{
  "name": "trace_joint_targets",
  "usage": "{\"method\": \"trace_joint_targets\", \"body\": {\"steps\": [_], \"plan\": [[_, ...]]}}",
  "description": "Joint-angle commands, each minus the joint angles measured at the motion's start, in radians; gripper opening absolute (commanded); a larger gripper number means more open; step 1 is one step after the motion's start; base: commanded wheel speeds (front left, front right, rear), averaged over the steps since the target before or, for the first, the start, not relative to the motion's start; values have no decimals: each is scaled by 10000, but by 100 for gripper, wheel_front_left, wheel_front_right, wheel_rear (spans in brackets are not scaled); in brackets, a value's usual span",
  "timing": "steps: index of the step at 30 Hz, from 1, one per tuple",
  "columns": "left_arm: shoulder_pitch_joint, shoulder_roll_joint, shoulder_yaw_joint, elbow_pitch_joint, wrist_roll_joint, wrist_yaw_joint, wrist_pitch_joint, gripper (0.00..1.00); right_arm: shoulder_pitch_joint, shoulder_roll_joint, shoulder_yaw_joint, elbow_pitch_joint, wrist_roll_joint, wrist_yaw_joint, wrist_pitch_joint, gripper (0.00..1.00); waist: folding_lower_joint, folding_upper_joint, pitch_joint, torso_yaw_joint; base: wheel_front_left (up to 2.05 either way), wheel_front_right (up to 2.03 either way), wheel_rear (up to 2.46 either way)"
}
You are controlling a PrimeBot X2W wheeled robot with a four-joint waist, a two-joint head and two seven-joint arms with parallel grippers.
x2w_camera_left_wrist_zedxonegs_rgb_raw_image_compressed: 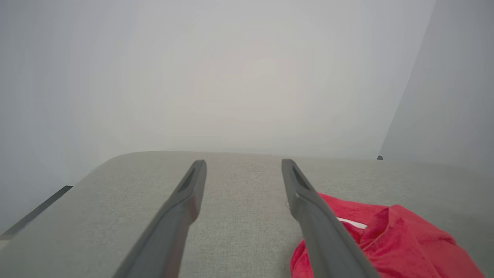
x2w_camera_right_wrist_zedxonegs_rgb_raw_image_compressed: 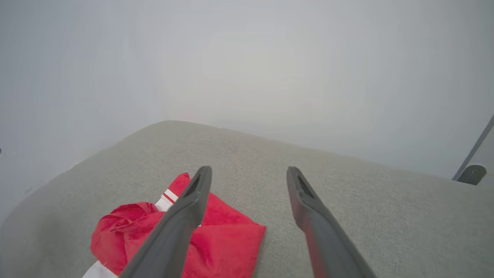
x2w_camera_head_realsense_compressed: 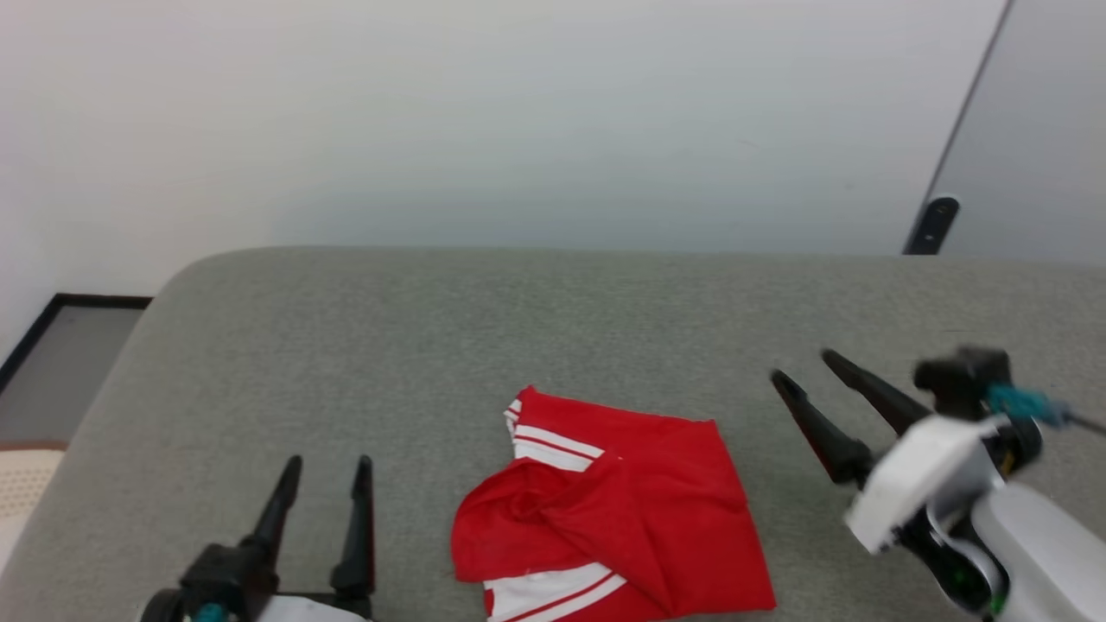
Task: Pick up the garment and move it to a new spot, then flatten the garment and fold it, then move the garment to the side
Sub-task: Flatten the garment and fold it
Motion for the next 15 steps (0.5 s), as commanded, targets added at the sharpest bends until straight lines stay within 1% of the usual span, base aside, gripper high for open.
{"method": "trace_joint_targets", "body": {"steps": [1,4,7,13,15], "plan": [[130,-49,-10,-37,107,61,-16,100,255,-78,-145,19,-153,-18,-189,100,0,-1,70,-177,0,0,0],[180,-223,-80,-13,336,22,-16,100,875,-44,-669,127,-327,-18,-828,100,0,-1,88,-269,0,0,0],[249,-315,9,-23,417,-43,-16,100,1407,4,-1150,87,-788,-18,-1234,100,0,-1,101,-369,0,0,0],[319,-430,242,-136,571,-210,-16,100,2482,383,-2420,-169,-1342,-18,-1494,100,0,-1,105,-515,0,0,0],[317,-468,319,-216,611,-277,-16,100,2754,457,-2920,-362,-1739,-18,-1507,100,0,-1,104,-514,0,0,0]]}}
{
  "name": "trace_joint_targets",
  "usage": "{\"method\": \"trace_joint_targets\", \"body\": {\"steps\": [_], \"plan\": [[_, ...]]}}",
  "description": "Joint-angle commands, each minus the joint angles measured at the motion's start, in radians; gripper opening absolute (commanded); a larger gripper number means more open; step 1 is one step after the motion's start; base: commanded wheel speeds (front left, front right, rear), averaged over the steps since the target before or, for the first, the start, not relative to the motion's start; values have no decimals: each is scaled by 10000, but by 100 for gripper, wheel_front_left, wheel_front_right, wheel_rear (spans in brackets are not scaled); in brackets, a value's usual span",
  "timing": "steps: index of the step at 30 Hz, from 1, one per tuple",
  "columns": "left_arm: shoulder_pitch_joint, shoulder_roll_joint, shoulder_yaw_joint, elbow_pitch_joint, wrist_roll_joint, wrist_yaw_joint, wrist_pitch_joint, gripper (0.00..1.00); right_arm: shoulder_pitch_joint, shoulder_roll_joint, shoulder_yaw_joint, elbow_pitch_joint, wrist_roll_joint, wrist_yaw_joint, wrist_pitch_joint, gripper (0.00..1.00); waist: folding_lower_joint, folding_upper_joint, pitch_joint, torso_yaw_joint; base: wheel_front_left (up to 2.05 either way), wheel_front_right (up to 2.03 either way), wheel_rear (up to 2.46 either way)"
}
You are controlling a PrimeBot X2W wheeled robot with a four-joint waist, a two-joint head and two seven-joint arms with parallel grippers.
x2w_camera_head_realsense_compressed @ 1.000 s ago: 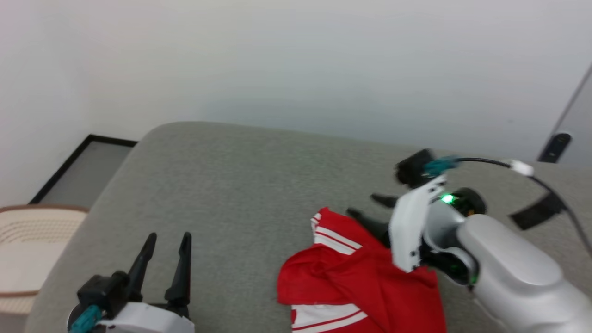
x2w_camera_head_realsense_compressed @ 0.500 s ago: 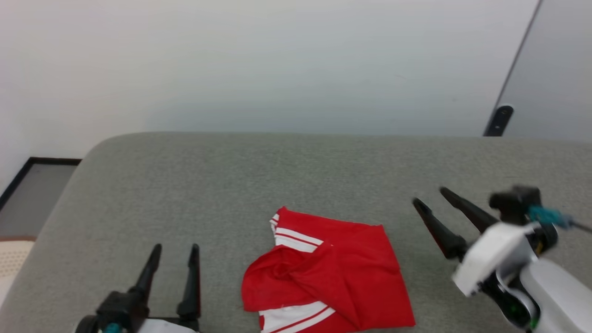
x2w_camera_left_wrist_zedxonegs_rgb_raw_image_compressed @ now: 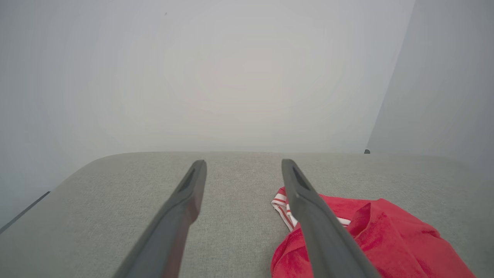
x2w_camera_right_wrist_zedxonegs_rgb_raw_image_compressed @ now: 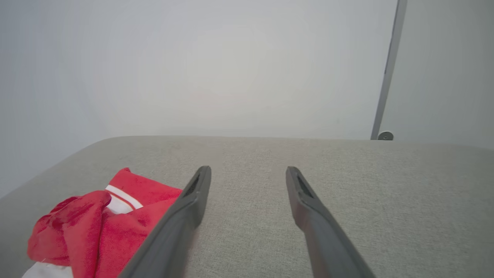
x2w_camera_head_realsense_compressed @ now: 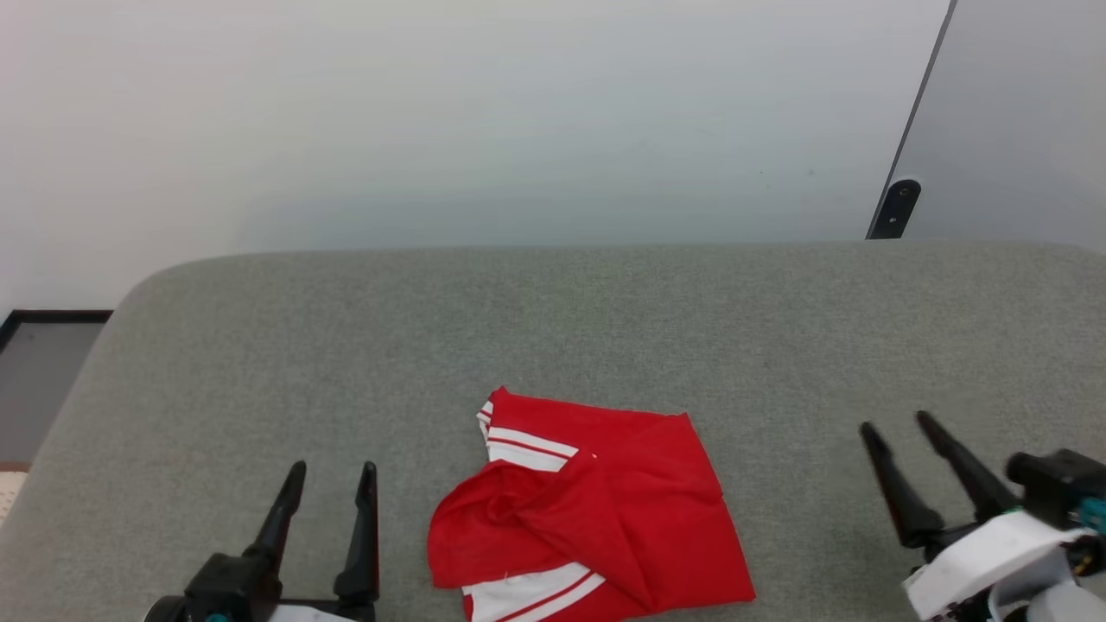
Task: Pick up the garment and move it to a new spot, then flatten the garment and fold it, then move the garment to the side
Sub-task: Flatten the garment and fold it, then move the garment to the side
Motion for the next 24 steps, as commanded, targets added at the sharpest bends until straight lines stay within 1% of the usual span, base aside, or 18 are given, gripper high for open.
{"method": "trace_joint_targets", "body": {"steps": [1,4,6,9,13,16,19,24], "plan": [[86,-42,69,-53,45,-45,-16,100,210,191,-380,-184,-70,-18,-48,100,0,-1,2,-5,0,0,0],[73,-106,152,-189,138,-131,-16,100,811,400,-1039,-509,-597,-18,-46,100,0,-1,8,-16,0,0,0],[100,-145,201,-231,193,-204,-16,100,1156,721,-1534,-712,-756,-18,-46,100,0,-1,8,-10,0,0,0],[127,-203,224,-322,309,-247,-16,100,1588,890,-2105,-965,-1502,-18,-47,100,0,-1,24,4,0,0,0],[232,-276,238,-431,380,-312,-16,100,2084,1280,-2846,-1480,-2546,-18,-48,100,0,-1,37,41,0,0,0],[353,-328,216,-562,440,-358,-16,100,2410,1696,-3470,-1873,-3138,-18,-49,100,0,-1,24,78,0,0,0],[497,-352,151,-694,546,-390,-16,100,2777,2093,-3765,-2190,-3532,-18,-49,100,0,-1,-4,132,0,0,0],[584,-384,102,-709,615,-417,-16,100,3065,2360,-3847,-2358,-3823,-18,-49,100,0,-1,-55,220,0,0,0]]}}
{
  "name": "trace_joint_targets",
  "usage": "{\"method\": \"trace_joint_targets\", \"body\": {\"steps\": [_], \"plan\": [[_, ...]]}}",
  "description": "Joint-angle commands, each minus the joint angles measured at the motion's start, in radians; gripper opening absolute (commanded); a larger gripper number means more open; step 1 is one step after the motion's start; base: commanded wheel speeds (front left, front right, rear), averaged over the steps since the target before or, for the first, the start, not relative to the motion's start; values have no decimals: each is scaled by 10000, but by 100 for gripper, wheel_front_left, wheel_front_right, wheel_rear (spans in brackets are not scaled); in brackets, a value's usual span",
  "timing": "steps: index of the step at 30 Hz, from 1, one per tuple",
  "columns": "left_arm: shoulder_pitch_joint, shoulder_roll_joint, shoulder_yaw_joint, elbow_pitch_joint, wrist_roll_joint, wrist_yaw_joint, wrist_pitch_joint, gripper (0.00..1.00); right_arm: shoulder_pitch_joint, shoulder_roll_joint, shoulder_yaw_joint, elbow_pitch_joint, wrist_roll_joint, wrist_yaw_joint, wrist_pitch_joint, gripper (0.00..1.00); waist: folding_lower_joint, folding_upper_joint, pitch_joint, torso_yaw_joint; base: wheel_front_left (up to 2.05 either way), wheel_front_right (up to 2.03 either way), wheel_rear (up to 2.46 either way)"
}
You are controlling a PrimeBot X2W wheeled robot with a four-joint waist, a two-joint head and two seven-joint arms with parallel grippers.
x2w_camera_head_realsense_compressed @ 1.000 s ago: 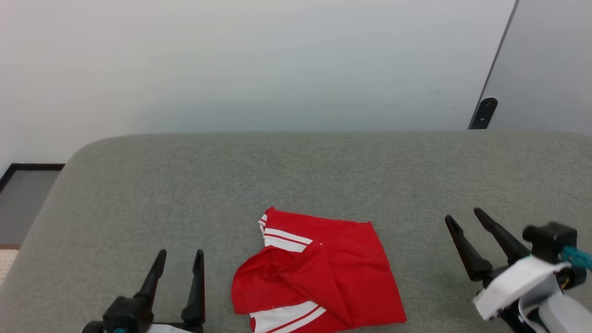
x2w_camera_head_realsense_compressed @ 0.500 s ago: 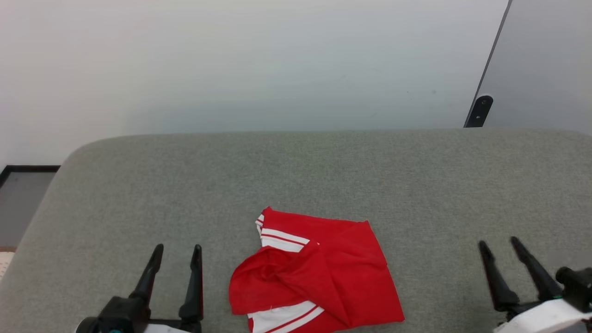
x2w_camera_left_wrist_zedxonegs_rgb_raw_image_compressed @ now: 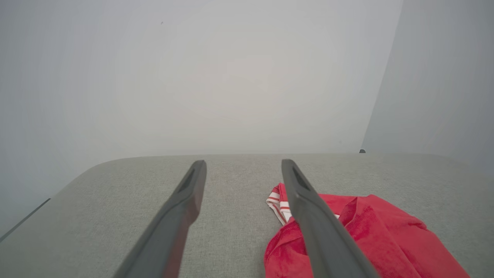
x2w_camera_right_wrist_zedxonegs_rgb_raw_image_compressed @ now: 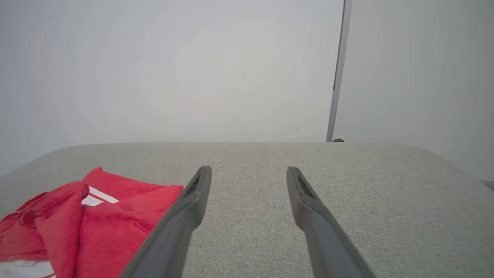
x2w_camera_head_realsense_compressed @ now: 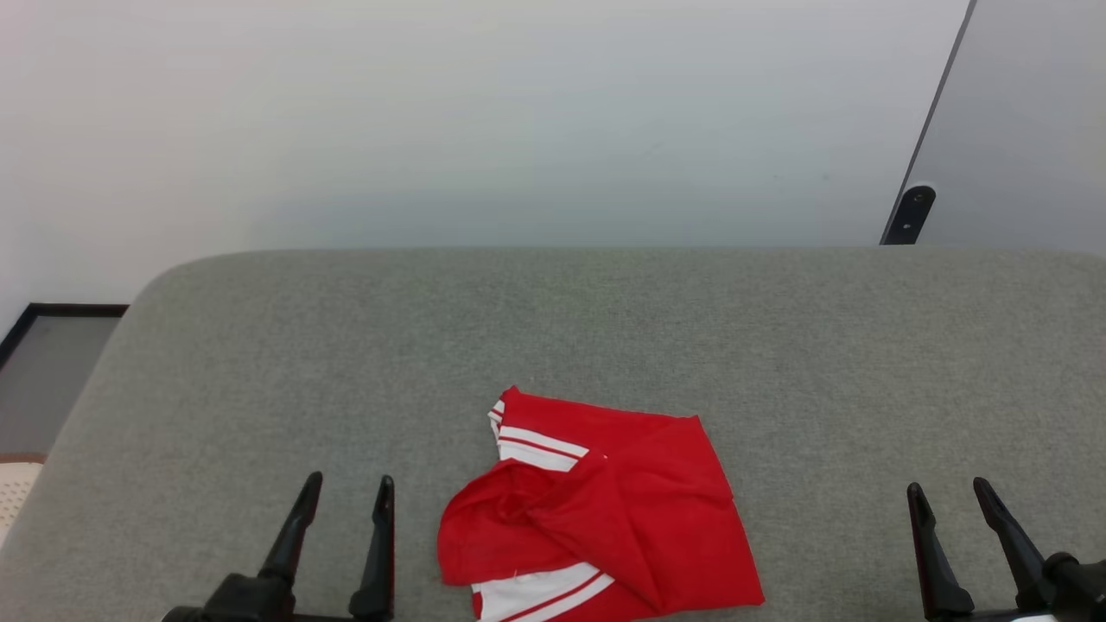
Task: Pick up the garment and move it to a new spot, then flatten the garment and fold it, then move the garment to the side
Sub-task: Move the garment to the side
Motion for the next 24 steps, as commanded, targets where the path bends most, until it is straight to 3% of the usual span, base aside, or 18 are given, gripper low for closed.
{"method": "trace_joint_targets", "body": {"steps": [1,24], "plan": [[72,-17,-22,13,37,-50,-16,100,127,54,-35,-67,-103,-18,-34,100,0,0,-37,46,0,0,0],[-117,115,-466,611,-301,-76,-15,100,310,99,4,-16,-311,-18,-35,100,0,0,-419,516,0,0,0]]}}
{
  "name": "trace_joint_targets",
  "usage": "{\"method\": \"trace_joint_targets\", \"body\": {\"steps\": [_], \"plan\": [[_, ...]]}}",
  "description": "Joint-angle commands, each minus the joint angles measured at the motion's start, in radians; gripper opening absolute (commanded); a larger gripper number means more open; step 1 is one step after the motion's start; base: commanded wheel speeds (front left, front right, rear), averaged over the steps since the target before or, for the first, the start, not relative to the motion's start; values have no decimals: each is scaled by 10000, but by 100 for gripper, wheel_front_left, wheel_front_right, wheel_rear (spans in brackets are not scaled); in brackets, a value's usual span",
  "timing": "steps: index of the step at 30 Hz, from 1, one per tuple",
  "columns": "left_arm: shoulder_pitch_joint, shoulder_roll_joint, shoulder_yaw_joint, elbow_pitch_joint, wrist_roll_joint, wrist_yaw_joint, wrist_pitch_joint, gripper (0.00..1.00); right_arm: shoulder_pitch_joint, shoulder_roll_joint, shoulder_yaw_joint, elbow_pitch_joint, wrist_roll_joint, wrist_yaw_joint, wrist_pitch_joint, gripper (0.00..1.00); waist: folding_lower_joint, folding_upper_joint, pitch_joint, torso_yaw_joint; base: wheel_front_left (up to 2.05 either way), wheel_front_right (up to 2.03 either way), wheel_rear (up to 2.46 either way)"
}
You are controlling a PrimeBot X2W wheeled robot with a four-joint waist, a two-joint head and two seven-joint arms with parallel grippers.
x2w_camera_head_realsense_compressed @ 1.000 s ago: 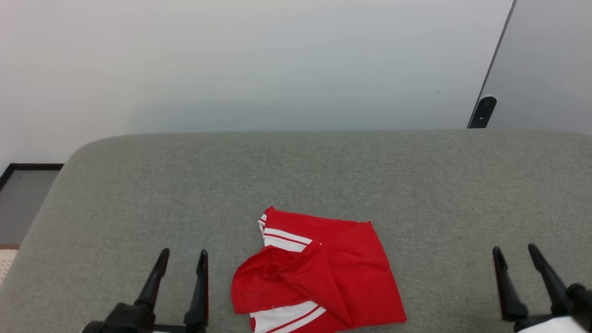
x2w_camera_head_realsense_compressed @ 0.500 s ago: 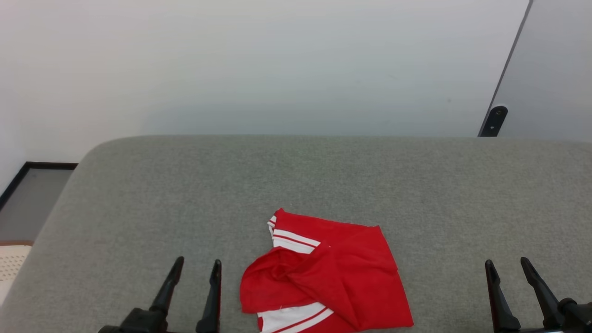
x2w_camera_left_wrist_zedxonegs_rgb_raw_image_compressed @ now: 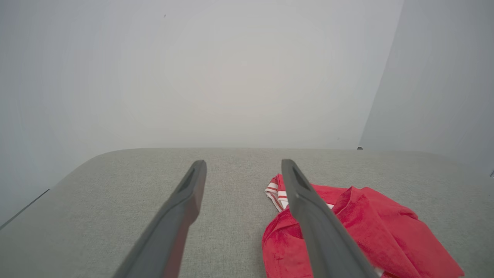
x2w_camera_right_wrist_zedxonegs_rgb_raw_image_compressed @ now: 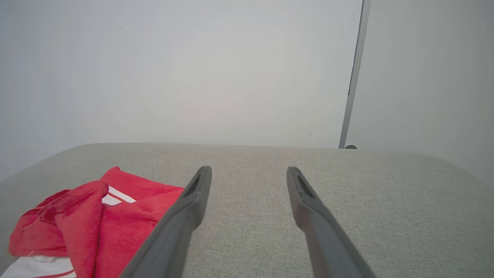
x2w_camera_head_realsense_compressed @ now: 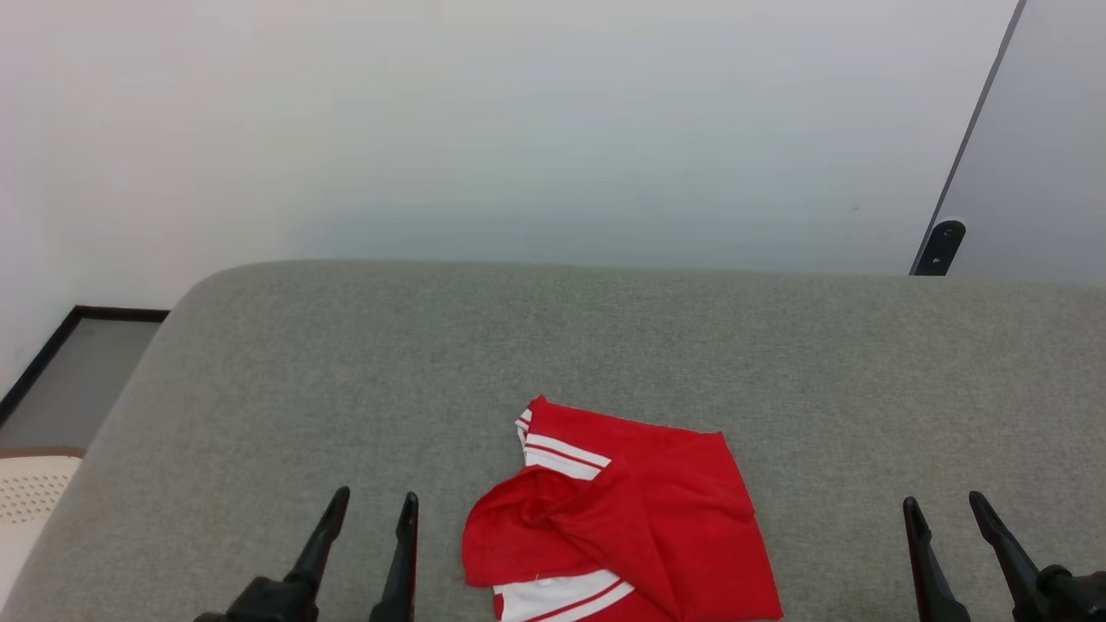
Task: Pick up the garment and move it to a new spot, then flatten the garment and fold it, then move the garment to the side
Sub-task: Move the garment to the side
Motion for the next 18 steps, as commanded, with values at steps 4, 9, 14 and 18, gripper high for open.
{"method": "trace_joint_targets", "body": {"steps": [4,9,14,18], "plan": [[-55,80,52,18,-85,-19,-15,100,50,-53,73,19,-82,-18,-35,100,0,-1,-12,12,0,0,0],[-93,133,142,45,-106,-20,-15,100,71,-71,225,47,-67,-18,-35,100,0,-1,-16,90,0,0,0],[-185,245,348,76,-79,-20,-15,100,67,-127,504,147,-23,-18,-35,100,0,-1,-37,549,0,0,0],[-300,426,514,105,-56,-20,-15,100,-26,-210,780,324,72,-18,-35,100,0,-1,-64,1102,0,0,0]]}}
